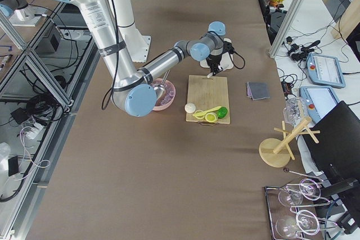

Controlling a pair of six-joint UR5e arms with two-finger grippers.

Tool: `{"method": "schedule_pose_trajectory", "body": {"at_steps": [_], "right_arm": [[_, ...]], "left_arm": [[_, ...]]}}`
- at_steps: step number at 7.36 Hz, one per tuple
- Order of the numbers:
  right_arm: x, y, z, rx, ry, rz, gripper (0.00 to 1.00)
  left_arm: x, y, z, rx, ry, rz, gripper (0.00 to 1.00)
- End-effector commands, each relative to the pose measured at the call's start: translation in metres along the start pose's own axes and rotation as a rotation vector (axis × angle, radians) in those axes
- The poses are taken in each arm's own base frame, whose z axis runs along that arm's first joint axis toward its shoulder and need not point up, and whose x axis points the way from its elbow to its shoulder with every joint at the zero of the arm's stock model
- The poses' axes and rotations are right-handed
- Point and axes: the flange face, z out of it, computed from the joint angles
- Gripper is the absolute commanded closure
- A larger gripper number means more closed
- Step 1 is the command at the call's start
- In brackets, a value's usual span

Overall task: Stack pink bowl on green and place spoon
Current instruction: 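Carry the white spoon with the right gripper into the pink bowl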

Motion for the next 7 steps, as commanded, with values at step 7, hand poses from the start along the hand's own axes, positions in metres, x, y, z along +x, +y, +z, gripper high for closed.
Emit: {"method": "schedule_pose_trajectory", "body": {"at_steps": [7], "right_arm": [[-0.239, -0.062, 0.008, -0.05, 0.011, 0.351, 1.0]], "left_arm": [[-0.007, 0.005, 0.003, -0.006, 0.001, -0.016, 0.01]]}}
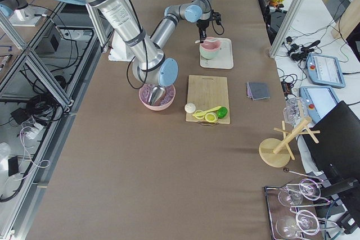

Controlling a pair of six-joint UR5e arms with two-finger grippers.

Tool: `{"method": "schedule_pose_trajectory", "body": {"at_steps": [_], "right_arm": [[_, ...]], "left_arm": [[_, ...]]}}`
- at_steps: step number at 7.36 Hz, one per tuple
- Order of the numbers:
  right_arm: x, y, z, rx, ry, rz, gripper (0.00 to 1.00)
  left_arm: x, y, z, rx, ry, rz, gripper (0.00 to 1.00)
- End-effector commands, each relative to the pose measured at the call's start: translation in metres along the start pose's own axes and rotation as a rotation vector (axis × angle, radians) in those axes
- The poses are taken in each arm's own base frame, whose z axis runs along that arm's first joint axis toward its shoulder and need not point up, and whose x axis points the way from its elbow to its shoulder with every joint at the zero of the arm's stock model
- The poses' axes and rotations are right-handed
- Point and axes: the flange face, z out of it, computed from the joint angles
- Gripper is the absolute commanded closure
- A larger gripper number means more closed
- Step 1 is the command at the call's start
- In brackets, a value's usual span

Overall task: Stack pink bowl on green and place spoon
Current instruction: 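Carry the white spoon with the right gripper into the pink bowl, then release the spoon in the pink bowl and retract the right arm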

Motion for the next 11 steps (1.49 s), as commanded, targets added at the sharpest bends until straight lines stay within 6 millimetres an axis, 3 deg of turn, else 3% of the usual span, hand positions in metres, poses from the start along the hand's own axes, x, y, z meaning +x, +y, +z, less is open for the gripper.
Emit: {"method": "schedule_pose_trajectory", "body": {"at_steps": [1, 2, 3, 4, 5, 7, 9, 11], "right_arm": [[-0.012, 0.002, 0.012, -0.001, 0.013, -0.009, 1.0], [-0.01, -0.002, 0.018, 0.001, 0.012, -0.018, 0.96], [-0.009, -0.007, 0.029, 0.009, 0.003, -0.023, 0.48], [-0.01, -0.008, 0.029, 0.016, -0.004, -0.025, 0.11], [-0.009, -0.009, 0.028, 0.025, 0.001, -0.024, 0.01], [0.004, -0.024, 0.015, 0.044, 0.0, -0.003, 0.01], [0.054, -0.065, -0.019, 0.084, 0.005, 0.066, 0.01], [0.14, -0.095, -0.035, 0.124, 0.061, 0.098, 0.0]], "left_arm": [[-0.001, 0.001, 0.001, -0.002, 0.002, -0.003, 0.01], [-0.001, 0.0, 0.002, -0.004, 0.001, -0.002, 0.01], [-0.001, 0.0, 0.002, -0.004, 0.001, -0.002, 0.01], [0.0, 0.0, 0.001, -0.002, 0.002, 0.0, 0.01], [0.0, 0.0, 0.001, -0.002, 0.002, 0.0, 0.01], [-0.001, 0.0, 0.002, -0.004, -0.001, -0.002, 0.01], [-0.006, 0.008, 0.007, -0.016, 0.001, -0.017, 0.01], [-0.01, 0.03, 0.013, -0.036, 0.008, -0.045, 0.01]]}}
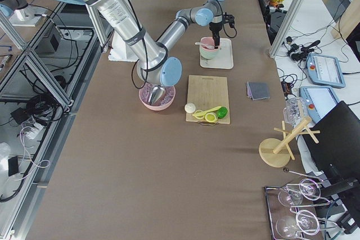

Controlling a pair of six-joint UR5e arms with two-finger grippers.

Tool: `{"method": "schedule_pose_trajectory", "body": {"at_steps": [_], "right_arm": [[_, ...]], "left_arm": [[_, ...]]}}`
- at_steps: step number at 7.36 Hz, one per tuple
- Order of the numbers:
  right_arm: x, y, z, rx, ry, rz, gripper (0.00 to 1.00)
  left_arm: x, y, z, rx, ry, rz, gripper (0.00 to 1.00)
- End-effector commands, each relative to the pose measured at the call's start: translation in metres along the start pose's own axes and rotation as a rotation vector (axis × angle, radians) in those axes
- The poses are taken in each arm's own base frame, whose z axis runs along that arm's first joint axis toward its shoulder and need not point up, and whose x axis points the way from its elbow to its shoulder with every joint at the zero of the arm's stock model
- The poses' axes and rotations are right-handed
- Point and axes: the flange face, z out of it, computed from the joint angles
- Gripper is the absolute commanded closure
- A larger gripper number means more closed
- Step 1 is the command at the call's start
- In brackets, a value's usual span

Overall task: Stack pink bowl on green and place spoon
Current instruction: 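Release the spoon in the pink bowl and retract the right arm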

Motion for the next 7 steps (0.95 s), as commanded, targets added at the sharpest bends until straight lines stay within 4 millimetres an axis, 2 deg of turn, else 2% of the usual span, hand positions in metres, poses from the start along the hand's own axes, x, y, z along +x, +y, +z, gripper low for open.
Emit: {"method": "schedule_pose_trajectory", "body": {"at_steps": [1, 2, 3, 4, 5, 6, 7], "right_arm": [[0.121, -0.037, -0.015, 0.024, 0.058, 0.008, 0.0], [0.19, -0.052, -0.035, 0.015, 0.052, -0.026, 0.0], [0.259, -0.06, -0.053, -0.001, 0.031, -0.041, 0.0], [0.334, -0.047, -0.063, -0.03, 0.0, -0.013, 0.0], [0.403, -0.023, -0.062, -0.049, 0.013, -0.044, 0.0], [0.485, 0.012, -0.057, -0.077, 0.047, -0.046, 0.0], [0.559, 0.053, -0.052, -0.111, 0.074, 0.019, 0.0]], "left_arm": [[-0.009, 0.023, -0.005, -0.012, 0.022, -0.064, 0.01], [-0.011, 0.028, -0.024, -0.004, 0.035, -0.115, 0.01], [0.0, 0.028, -0.041, 0.002, 0.032, -0.126, 0.01], [0.005, 0.027, -0.048, 0.01, 0.029, -0.12, 0.01], [-0.002, 0.032, -0.051, 0.016, 0.026, -0.138, 0.01], [-0.01, 0.049, -0.042, -0.002, 0.018, -0.153, 0.01], [-0.009, 0.05, -0.043, -0.004, 0.011, -0.152, 0.01]]}}
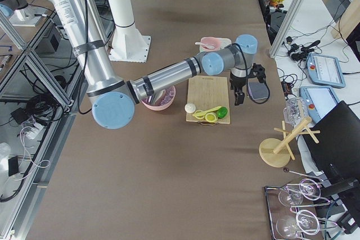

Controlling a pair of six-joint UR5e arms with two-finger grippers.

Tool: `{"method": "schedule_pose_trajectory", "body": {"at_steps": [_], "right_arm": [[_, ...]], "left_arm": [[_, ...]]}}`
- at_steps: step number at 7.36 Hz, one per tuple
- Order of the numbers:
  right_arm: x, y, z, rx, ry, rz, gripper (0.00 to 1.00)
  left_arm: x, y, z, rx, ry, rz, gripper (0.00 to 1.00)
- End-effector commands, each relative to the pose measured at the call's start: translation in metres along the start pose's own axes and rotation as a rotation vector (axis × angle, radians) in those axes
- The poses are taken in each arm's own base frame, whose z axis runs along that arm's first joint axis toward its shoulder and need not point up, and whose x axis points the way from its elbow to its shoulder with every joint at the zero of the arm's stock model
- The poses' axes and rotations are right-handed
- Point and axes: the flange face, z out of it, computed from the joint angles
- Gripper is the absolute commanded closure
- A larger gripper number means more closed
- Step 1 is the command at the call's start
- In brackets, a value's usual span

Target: Stack pink bowl on green and place spoon

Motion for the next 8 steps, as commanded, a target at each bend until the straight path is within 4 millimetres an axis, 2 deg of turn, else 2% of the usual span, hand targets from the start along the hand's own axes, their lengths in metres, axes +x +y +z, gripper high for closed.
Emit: {"method": "schedule_pose_trajectory", "body": {"at_steps": [1, 2, 3, 5, 6, 8], "right_arm": [[0.135, 0.089, 0.017, -0.059, 0.033, 0.086, 0.0], [0.167, 0.124, 0.03, -0.096, 0.037, 0.07, 0.0], [0.19, 0.15, 0.031, -0.106, 0.033, 0.105, 0.0], [0.188, 0.206, 0.021, -0.102, 0.037, 0.125, 0.0], [0.189, 0.222, 0.016, -0.101, 0.038, 0.135, 0.0], [0.186, 0.224, 0.012, -0.092, 0.036, 0.134, 0.0]], "left_arm": [[-0.005, 0.008, 0.004, -0.01, -0.007, -0.007, 0.01], [-0.002, 0.007, 0.002, -0.003, 0.003, 0.0, 0.01], [0.001, 0.001, -0.002, 0.005, 0.0, 0.002, 0.01], [0.008, 0.0, -0.011, 0.025, 0.001, 0.024, 0.01], [0.015, -0.001, -0.016, 0.036, 0.0, 0.039, 0.01], [0.011, 0.0, -0.013, 0.036, 0.0, 0.039, 0.01]]}}
